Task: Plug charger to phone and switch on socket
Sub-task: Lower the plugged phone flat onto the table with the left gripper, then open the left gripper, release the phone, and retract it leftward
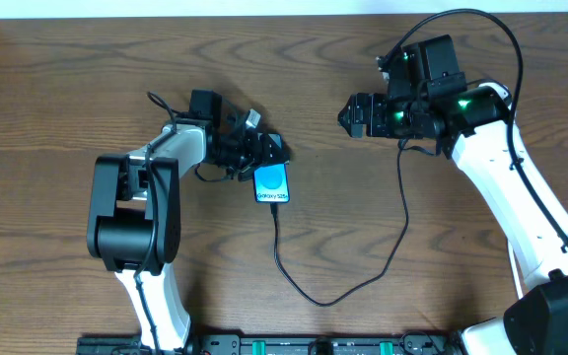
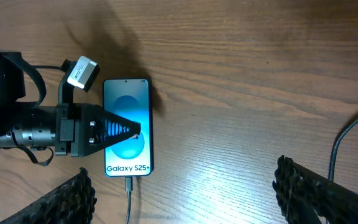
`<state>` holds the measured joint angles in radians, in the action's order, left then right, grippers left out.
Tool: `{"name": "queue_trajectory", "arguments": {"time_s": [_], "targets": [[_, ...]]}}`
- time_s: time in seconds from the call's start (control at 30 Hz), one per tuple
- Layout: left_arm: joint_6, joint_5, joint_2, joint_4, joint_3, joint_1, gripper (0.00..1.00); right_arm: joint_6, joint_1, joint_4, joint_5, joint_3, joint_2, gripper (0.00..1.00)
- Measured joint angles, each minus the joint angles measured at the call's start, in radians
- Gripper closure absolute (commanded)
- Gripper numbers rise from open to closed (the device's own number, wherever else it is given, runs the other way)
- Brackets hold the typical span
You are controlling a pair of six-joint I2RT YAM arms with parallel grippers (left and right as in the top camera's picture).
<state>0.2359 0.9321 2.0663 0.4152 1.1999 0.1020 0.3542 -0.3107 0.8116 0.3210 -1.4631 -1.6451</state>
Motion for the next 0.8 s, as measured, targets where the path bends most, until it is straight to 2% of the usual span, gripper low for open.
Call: {"name": "queue_trajectory", "arguments": {"time_s": [0.3, 0.37, 0.5, 0.8], "targets": [[0.003, -0.093, -0.006, 0.062, 0.043, 0.000, 0.36, 0.000, 0.000, 0.000, 0.000, 0.000, 0.000, 0.09], [0.003, -0.109, -0.010, 0.063, 0.045, 0.000, 0.32, 0.000, 0.000, 0.000, 0.000, 0.000, 0.000, 0.08], [0.003, -0.132, -0.019, 0.072, 0.048, 0.001, 0.30, 0.000, 0.000, 0.000, 0.000, 0.000, 0.000, 0.08], [0.003, -0.285, -0.055, 0.116, 0.056, 0.001, 0.29, 0.000, 0.000, 0.000, 0.000, 0.000, 0.000, 0.08]]}}
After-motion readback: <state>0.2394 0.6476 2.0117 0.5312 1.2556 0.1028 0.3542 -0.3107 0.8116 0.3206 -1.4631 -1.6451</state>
